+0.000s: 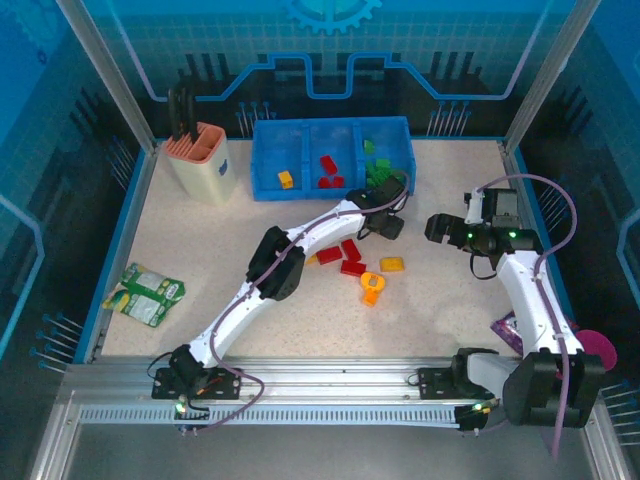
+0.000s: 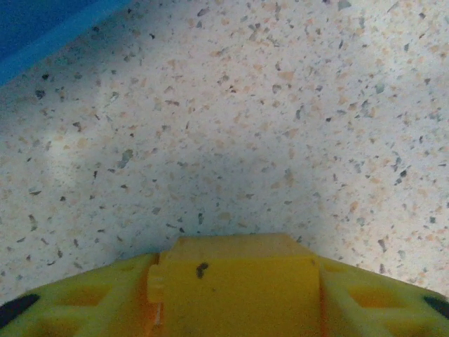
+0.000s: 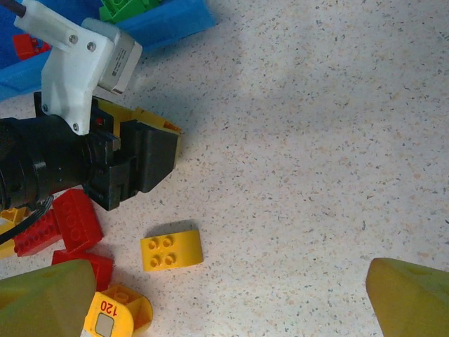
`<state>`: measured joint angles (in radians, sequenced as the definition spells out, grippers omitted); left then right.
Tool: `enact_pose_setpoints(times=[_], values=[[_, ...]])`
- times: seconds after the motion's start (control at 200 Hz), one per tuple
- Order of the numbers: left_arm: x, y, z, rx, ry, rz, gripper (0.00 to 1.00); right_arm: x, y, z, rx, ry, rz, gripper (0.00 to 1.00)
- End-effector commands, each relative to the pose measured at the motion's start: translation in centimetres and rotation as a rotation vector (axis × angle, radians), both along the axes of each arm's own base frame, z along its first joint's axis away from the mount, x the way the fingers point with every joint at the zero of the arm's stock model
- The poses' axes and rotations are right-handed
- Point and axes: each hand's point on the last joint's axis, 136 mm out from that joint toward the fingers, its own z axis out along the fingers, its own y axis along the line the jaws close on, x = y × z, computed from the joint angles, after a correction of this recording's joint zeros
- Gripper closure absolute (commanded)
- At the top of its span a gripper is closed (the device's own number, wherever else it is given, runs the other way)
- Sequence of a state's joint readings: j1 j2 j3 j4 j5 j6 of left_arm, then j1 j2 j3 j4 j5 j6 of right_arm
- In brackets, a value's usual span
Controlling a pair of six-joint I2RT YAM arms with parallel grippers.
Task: Sort the legos into containers by color
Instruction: Pick up the lego from the center of the table, then place the lego in the container.
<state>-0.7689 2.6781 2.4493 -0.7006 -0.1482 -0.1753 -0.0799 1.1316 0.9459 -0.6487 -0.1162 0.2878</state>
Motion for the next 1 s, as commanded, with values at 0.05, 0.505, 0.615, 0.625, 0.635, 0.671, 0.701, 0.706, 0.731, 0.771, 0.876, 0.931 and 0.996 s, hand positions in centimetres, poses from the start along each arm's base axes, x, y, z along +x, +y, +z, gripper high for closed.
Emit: enact_pose_setpoints(times=[0.05,0.505,0.615,0.625,0.635,0.671,0.701,0.706,0.731,0.771,0.876,0.931,0.996], values=[[-0.7,-0.7,-1.3,-0.013,0.040,-0.015,0.57,0.3,-0.2,-0.3,0.010,-0.003,0.003,0.00],[-3.2,5.9,11.3,-0.185,-0.098,0.117,0.67,0.2,-0.3,-0.4,0.014,-0.036,-0.004,0.00],[-2.6,11.1,15.8,-0.197,-0.182,0.196,0.67,0.5,0.0,-1.3,0.034,-0.017,0.003,0.01],[-2.5,11.6,16.4,-0.198,-0.194,0.205,0.67,0.5,0.1,-1.3,0.035,-0.018,0.004,0.01],[-2.4,12.1,16.6,-0.196,-0.201,0.212,0.67,0.6,0.1,-1.3,0.036,-0.017,0.004,0.01],[-1.9,14.0,17.7,-0.188,-0.230,0.245,0.67,0.7,0.2,-1.4,0.040,-0.018,0.003,0.01],[-1.3,15.7,18.4,-0.178,-0.254,0.275,0.67,0.4,0.3,-2.4,0.046,0.004,0.003,0.01],[-1.2,16.0,18.4,-0.175,-0.256,0.279,0.67,0.4,0.3,-2.5,0.049,0.006,0.003,0.01],[-0.8,17.4,18.9,-0.168,-0.273,0.305,0.67,0.4,0.4,-2.7,0.053,0.010,0.004,0.01],[0.0,19.4,19.2,-0.163,-0.291,0.345,0.67,0.5,0.6,-2.9,0.058,0.014,0.007,0.01],[2.4,24.0,18.9,-0.155,-0.321,0.454,0.67,0.7,1.2,-3.5,0.064,0.029,0.029,0.01],[3.6,25.7,18.5,-0.157,-0.334,0.507,0.67,0.8,1.4,-3.7,0.053,0.041,0.041,0.01],[5.1,27.1,17.7,-0.168,-0.327,0.557,0.67,0.8,1.6,-4.0,0.034,0.055,0.052,0.01]])
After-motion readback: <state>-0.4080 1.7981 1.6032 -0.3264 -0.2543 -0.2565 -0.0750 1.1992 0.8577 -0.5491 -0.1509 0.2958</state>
